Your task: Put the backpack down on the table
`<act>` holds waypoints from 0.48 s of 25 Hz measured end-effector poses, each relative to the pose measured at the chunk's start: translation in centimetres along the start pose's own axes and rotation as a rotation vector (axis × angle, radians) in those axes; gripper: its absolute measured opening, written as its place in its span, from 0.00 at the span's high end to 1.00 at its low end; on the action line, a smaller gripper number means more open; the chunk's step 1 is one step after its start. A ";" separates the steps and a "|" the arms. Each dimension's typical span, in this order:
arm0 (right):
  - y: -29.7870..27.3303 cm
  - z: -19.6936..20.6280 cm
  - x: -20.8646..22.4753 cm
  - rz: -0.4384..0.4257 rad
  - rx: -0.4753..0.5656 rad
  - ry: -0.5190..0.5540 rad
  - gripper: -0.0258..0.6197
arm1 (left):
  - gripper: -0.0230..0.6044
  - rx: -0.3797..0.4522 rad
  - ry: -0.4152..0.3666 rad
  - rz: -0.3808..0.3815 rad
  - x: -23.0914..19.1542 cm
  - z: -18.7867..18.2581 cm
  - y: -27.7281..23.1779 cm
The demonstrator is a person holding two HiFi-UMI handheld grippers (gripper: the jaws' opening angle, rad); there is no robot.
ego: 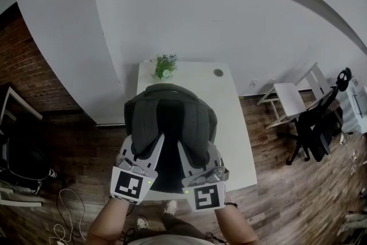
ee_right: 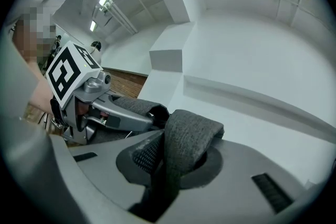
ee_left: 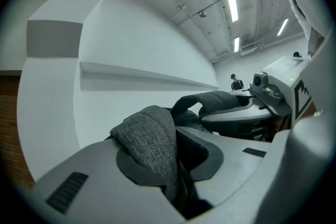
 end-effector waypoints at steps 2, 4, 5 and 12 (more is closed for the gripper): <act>-0.3 0.6 0.0 -0.006 -0.010 -0.009 0.87 | 0.85 -0.016 0.011 -0.021 -0.4 0.7 -0.3; -0.5 1.2 0.0 -0.013 -0.022 -0.020 0.87 | 0.83 -0.028 0.018 -0.048 -0.7 1.3 -0.5; -0.6 1.4 -0.1 -0.015 -0.028 -0.026 0.87 | 0.82 -0.037 0.018 -0.059 -0.9 1.6 -0.5; -0.9 2.6 -0.6 -0.015 -0.058 -0.042 0.83 | 0.77 -0.074 0.056 -0.085 -1.4 3.4 -0.4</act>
Point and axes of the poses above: the fingertips, and each gripper's own axes: y backward along the fingers, x to its right, z out of its underside, the point moved 6 cm from there along y, backward along the fingers, and after that the axes turned 13 degrees about y, right-handed, at the moved point
